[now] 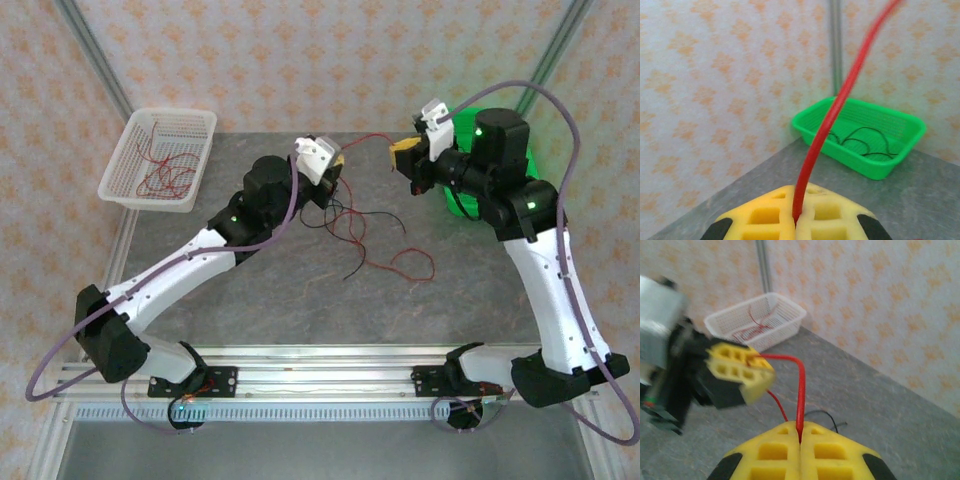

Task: Untangle the cables
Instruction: Place the cable into the container.

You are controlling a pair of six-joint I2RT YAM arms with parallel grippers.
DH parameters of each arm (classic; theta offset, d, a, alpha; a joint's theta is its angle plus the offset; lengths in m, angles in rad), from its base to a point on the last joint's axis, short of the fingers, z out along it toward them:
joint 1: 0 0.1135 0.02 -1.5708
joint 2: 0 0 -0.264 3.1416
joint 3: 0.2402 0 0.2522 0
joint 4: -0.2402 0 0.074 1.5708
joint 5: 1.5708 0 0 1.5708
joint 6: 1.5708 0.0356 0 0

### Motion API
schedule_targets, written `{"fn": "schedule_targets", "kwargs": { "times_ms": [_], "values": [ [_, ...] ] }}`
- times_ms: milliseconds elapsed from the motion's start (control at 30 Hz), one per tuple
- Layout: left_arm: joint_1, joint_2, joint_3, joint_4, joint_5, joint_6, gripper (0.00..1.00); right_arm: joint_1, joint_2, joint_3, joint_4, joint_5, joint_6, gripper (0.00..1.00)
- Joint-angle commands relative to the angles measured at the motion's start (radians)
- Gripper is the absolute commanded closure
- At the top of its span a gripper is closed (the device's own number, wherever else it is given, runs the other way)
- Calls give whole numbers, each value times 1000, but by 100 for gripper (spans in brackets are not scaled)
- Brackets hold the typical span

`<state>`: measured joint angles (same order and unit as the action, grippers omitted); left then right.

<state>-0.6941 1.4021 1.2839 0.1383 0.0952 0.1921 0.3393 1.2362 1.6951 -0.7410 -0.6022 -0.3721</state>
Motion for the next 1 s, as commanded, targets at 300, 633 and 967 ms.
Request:
{"fn": "schedule_targets", "kwargs": {
  "times_ms": [300,633,967],
  "values": [
    [1,-7,133,-103,-449,63,100,-3,-51,-238,23,47,4,97],
    [56,59,281,-213,-602,38,100,-3,-160,-389,141,47,101,57],
    [118,79,369,-301,-634,9,100,-3,-223,-491,195,31,166,52]
  ]
}}
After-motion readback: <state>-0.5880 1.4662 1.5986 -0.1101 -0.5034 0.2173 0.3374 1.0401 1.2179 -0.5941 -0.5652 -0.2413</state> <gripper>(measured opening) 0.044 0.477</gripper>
